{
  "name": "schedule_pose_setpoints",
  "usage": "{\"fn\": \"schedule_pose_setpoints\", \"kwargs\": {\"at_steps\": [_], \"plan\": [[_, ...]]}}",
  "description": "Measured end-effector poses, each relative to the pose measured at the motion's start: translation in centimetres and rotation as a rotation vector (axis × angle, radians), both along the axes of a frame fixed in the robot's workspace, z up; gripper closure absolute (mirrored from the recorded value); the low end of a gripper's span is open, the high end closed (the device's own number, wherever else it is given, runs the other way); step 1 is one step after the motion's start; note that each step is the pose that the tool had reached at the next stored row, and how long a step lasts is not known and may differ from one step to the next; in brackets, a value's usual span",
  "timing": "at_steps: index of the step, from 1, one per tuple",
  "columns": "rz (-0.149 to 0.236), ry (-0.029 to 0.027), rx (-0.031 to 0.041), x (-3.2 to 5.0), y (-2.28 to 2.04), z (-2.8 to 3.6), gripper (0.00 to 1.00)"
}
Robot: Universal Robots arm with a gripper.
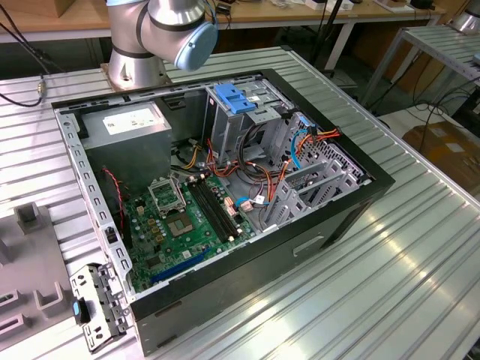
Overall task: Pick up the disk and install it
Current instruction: 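Pick up the disk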
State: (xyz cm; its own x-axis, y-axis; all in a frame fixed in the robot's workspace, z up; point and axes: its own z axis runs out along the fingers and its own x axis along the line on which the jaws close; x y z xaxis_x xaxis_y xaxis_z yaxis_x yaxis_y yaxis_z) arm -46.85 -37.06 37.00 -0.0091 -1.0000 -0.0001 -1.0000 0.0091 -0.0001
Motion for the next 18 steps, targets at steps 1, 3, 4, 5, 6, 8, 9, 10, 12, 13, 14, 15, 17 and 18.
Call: {"fn": "schedule_pose_setpoints", "kwargs": {"at_steps": [1, 3, 4, 5, 6, 8, 9, 10, 12, 13, 14, 15, 17, 18], "plan": [[0.000, -0.0001, 0.0000, 0.00, 0.00, 0.13, 0.63], [0.000, 0.0000, -0.0001, 0.00, 0.00, 0.33, 0.63], [0.000, 0.0000, 0.0000, 0.00, 0.00, 0.43, 0.63], [0.000, -0.0001, 0.0000, 0.00, 0.00, 0.59, 0.63], [0.000, 0.0000, 0.0000, 0.00, 0.00, 0.68, 0.63], [0.000, 0.0000, 0.0000, 0.00, 0.00, 1.04, 0.63], [0.000, 0.0001, 0.0000, 0.00, 0.00, 1.32, 0.63], [0.000, 0.0000, 0.0000, 0.00, 0.00, 1.43, 0.63], [0.000, -0.0002, 0.0001, 0.00, 0.00, 1.63, 0.63], [0.000, -0.0002, 0.0001, 0.00, 0.00, 1.65, 0.63], [0.000, -0.0001, 0.0000, 0.00, 0.00, 1.65, 0.63], [0.000, 0.0000, 0.0001, 0.00, 0.00, 1.66, 0.63], [0.000, 0.0000, 0.0000, 0.00, 0.00, 1.66, 0.63], [0.000, 0.0001, 0.0001, 0.00, 0.00, 1.66, 0.63]]}}
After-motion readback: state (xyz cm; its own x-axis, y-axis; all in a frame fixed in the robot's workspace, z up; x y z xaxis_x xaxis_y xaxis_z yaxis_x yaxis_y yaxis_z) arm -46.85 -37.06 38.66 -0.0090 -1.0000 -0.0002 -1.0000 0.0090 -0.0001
